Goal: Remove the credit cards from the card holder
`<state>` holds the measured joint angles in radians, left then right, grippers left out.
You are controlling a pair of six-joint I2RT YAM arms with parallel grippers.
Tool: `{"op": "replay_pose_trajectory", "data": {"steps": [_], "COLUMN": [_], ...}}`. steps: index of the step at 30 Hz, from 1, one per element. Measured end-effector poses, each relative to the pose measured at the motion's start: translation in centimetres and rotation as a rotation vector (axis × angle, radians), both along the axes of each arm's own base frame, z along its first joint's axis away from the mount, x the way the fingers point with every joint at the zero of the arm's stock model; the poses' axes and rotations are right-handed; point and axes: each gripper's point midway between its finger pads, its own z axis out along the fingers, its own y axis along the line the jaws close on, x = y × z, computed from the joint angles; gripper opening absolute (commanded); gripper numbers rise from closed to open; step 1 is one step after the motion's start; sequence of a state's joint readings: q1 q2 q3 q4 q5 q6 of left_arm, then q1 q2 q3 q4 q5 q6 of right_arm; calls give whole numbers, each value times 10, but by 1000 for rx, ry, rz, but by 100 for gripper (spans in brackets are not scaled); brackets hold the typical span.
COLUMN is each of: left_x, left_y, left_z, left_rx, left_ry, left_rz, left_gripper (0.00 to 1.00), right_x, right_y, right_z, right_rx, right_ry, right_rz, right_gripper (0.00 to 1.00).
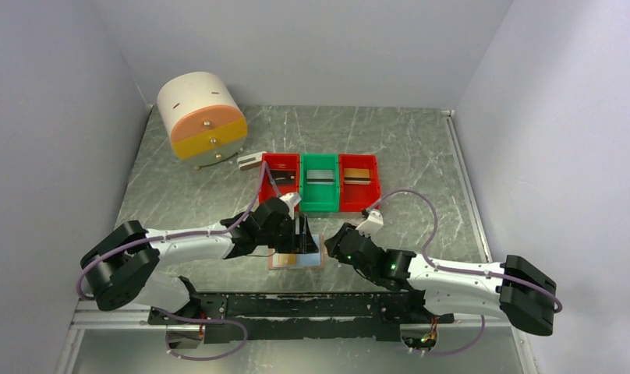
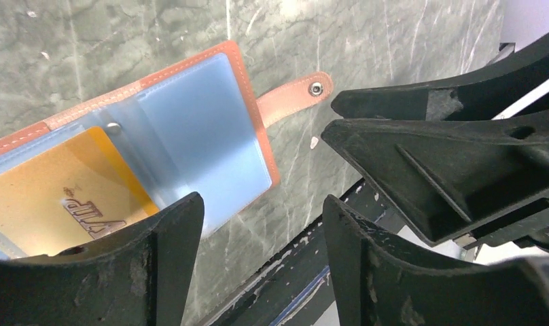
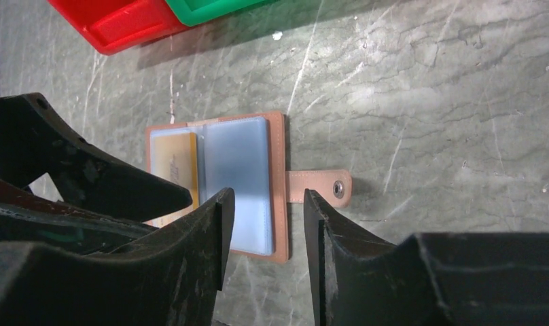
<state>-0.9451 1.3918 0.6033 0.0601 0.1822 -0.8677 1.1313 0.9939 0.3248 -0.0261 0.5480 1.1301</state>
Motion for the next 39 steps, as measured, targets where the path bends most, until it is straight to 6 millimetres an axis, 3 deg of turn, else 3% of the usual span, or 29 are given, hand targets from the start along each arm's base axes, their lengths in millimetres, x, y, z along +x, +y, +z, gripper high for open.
{"op": "replay_pose_trajectory", "data": {"steps": [6,9,12,18,23,26,31,36,39], "left_x": [6,7,8,14,23,29,40,46,41], "left_y": [3,6,6,13,19,32,67,110,132], "left_z": [-3,-9,-10,-7,32,48,62,56,47], "left_rx": [19,41,41,67,5,7,57,131,128], "left_ry": [-6,1,-3,-12,-102,-154,-214,-187,-164], "left_rz": [38,53,57,120,166,217,353,500,566], "left_gripper": [67,72,55,65,74,82,87,100,100], "right_x": [2,3,2,0,1,2,0,-5,-9], "right_y": [-1,-2,-3,-11,-14,-11,-2,12,27], "right_z": [11,17,18,12,17,28,39,36,33], "right_rx": [39,62,78,103,116,146,221,221,194], "right_ry": [-19,-33,-36,-11,-22,-59,-128,-139,-122], "right_rz": [-19,-22,-28,-69,-78,-54,18,99,172], "right_gripper": [50,54,55,57,84,100,100,100,98]}}
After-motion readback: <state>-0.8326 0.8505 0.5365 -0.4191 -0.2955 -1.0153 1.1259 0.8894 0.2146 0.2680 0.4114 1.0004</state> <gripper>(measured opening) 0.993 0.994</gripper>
